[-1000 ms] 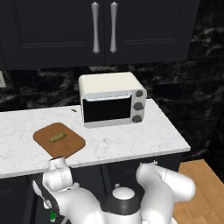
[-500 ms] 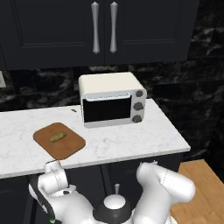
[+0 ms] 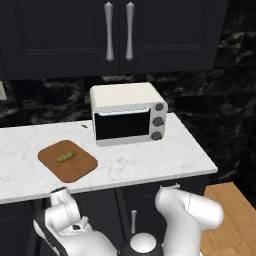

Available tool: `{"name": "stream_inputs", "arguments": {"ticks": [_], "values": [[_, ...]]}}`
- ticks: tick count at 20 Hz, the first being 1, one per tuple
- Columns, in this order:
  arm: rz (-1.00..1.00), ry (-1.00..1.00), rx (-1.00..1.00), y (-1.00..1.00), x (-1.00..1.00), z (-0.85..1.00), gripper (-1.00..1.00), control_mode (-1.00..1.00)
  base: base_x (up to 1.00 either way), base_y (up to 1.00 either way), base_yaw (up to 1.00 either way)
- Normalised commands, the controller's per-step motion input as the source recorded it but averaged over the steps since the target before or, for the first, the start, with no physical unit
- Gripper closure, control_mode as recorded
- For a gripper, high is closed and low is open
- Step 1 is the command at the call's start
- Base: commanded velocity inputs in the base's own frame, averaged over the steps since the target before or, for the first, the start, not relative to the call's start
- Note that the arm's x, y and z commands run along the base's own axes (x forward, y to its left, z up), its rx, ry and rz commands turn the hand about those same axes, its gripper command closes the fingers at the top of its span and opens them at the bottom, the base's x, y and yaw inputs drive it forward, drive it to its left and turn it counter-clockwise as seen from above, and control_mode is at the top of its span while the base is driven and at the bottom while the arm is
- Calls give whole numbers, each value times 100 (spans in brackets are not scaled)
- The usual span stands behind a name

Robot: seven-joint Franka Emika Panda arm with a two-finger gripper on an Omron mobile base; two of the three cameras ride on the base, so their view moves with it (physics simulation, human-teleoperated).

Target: Place the appropriate cutting tool for cutting the potato skin on the cutting board.

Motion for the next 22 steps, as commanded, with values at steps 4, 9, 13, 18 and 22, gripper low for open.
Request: {"name": "stream_inputs", "arguments": {"ticks": [4,9,13,18,22], "values": [[0,-14,0,-15,0,-1,-100,-100,0,0,0],[0,-5,0,-4,-2,-26,-100,-100,0,0,0],[0,0,3,0,-12,-50,-100,-100,0,0,0],[0,-3,2,0,-9,-44,100,-100,0,0,0],[0,-16,2,0,-12,-13,100,-100,0,0,0]]}}
